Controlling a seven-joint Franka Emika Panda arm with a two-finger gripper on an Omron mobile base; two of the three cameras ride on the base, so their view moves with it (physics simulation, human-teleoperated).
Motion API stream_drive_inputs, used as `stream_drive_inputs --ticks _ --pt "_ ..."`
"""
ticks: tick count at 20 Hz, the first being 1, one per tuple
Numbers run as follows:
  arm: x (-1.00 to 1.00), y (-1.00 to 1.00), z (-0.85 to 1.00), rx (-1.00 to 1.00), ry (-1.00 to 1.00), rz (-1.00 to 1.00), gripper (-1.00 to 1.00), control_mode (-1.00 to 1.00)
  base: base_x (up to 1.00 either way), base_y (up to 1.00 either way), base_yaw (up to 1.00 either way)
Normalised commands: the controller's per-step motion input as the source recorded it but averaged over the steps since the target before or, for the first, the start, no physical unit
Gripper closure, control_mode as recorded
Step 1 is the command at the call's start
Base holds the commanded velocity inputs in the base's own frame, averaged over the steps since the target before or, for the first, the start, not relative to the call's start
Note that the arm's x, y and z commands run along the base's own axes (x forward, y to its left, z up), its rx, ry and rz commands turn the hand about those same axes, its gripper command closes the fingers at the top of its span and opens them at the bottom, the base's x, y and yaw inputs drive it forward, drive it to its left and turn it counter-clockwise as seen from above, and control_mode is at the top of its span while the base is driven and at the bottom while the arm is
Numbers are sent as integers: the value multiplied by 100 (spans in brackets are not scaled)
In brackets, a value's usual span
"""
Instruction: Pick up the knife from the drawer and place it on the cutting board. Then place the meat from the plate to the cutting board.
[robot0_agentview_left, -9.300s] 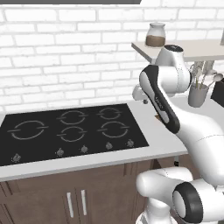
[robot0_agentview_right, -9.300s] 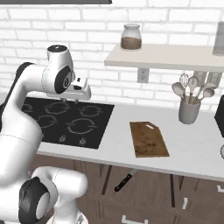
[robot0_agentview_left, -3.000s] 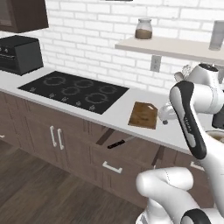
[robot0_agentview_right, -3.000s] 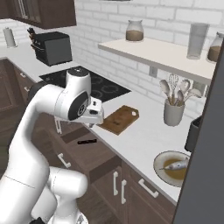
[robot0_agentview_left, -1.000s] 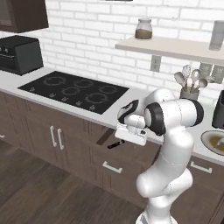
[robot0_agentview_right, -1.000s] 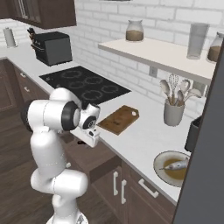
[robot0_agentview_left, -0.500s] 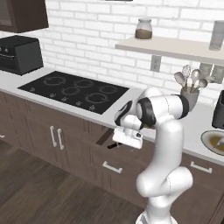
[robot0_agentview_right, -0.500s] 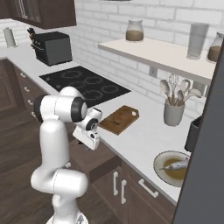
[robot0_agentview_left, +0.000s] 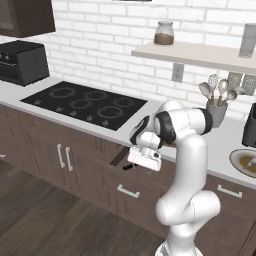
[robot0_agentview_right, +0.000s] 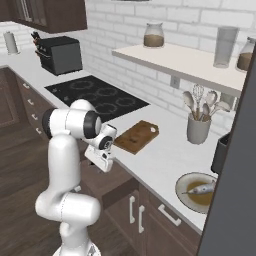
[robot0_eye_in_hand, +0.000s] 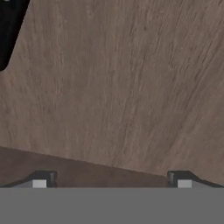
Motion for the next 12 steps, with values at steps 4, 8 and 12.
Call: stream_drive_inputs --ticks 4,8,12 --pt "0 15 -35 0 8 0 -100 -100 0 0 0" --pt "0 27 -41 0 11 0 -100 -100 0 0 0" --pt "0 32 -32 0 10 0 -100 -100 0 0 0"
